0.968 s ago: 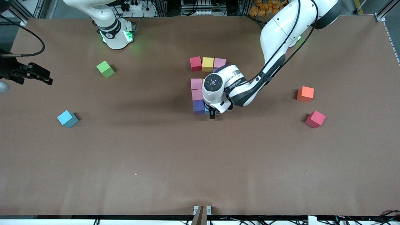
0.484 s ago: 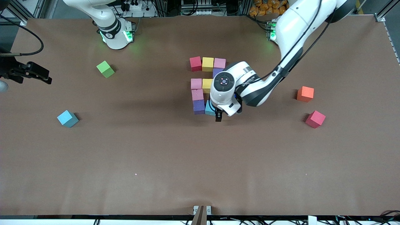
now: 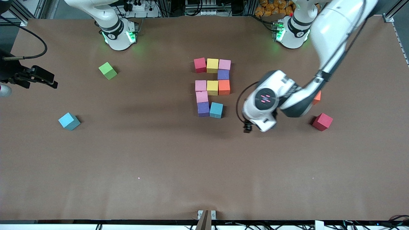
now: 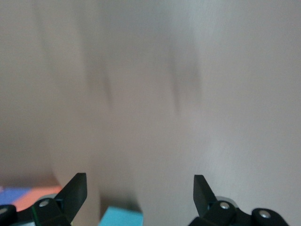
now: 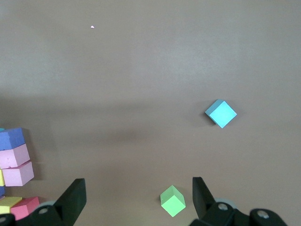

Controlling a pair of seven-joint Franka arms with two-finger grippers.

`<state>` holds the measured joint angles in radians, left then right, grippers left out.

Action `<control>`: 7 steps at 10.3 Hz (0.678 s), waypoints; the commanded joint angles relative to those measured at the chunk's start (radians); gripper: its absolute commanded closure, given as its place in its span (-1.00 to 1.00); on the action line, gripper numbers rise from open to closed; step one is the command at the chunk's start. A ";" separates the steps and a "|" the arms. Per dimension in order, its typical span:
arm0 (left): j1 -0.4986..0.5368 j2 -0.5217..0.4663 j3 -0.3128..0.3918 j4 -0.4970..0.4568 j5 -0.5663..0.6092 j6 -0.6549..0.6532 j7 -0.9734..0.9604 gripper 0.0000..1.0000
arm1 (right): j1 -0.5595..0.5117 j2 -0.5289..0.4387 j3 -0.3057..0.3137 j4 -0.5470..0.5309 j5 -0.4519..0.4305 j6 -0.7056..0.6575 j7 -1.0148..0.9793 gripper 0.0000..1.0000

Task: Form number 2 with 11 blocks
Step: 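Raise the left gripper and move it over the loose pink cube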

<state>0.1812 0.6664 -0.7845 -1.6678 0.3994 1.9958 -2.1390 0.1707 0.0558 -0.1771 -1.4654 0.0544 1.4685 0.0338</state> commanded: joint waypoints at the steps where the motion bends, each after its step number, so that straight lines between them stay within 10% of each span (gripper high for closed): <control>1: 0.220 -0.100 -0.088 -0.143 -0.007 -0.003 0.161 -1.00 | -0.002 -0.021 -0.002 -0.023 0.013 0.003 -0.011 -1.00; 7: 0.582 -0.187 -0.114 -0.346 0.100 0.070 0.551 -1.00 | 0.000 -0.021 -0.001 -0.021 0.012 -0.002 -0.003 -1.00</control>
<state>0.6787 0.5545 -0.8715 -1.9082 0.4690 2.0130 -1.6559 0.1709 0.0554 -0.1782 -1.4666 0.0552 1.4670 0.0333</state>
